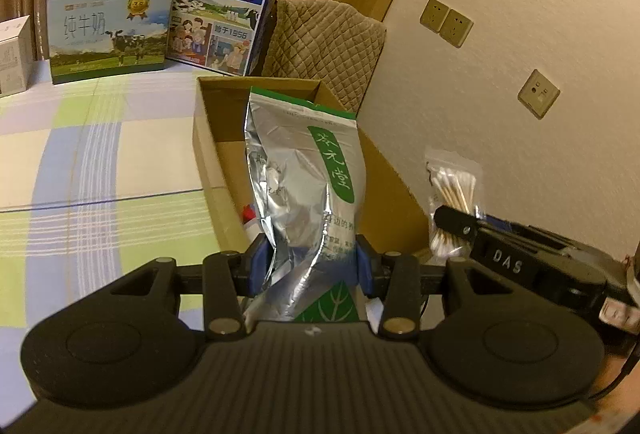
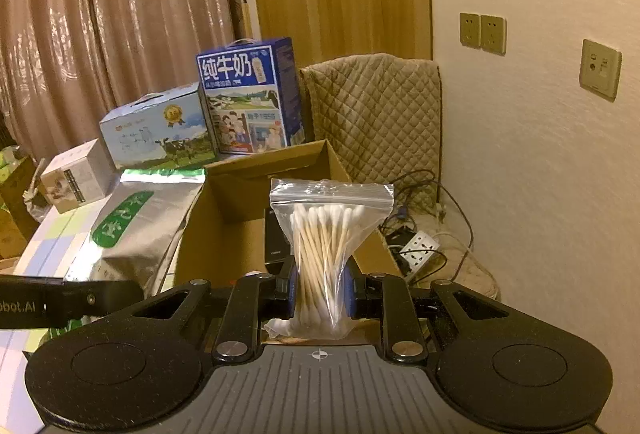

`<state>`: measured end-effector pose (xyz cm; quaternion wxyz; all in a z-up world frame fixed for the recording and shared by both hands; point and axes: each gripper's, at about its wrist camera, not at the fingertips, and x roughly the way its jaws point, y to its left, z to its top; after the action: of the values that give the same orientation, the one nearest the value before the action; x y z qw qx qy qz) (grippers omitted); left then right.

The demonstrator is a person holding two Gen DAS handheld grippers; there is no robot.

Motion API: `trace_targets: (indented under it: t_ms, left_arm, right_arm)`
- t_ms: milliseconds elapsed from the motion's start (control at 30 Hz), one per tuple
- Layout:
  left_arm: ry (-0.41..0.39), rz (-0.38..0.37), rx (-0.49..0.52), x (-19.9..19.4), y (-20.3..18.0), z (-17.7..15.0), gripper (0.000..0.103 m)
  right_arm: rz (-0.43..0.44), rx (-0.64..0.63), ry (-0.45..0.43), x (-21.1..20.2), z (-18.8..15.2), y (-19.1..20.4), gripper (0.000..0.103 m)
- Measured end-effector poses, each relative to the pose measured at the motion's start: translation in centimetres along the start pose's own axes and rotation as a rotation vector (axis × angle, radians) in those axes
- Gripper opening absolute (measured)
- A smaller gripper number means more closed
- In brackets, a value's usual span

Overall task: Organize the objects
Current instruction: 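Carry the tea pouch and cotton swab bag over the cardboard box with both tools, then open the left tool to drop the tea pouch while the right tool releases the swab bag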

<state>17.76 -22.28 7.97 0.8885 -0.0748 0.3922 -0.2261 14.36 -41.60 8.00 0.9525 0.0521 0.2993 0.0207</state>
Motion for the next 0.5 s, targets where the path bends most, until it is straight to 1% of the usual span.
trace_targets:
  t_ms: [300,500]
  left_arm:
    - [-0.011,-0.010,-0.022,2.7,-1.1,2.5,0.038]
    - [-0.037,0.005,-0.036,4.3,-1.3,4.7,0.039]
  right_arm:
    - [-0.010,0.008,0.006,1.8,1.1,-1.7,0.019]
    - [-0.015,0.017,0.013,2.9,1.6,-2.5,0.019]
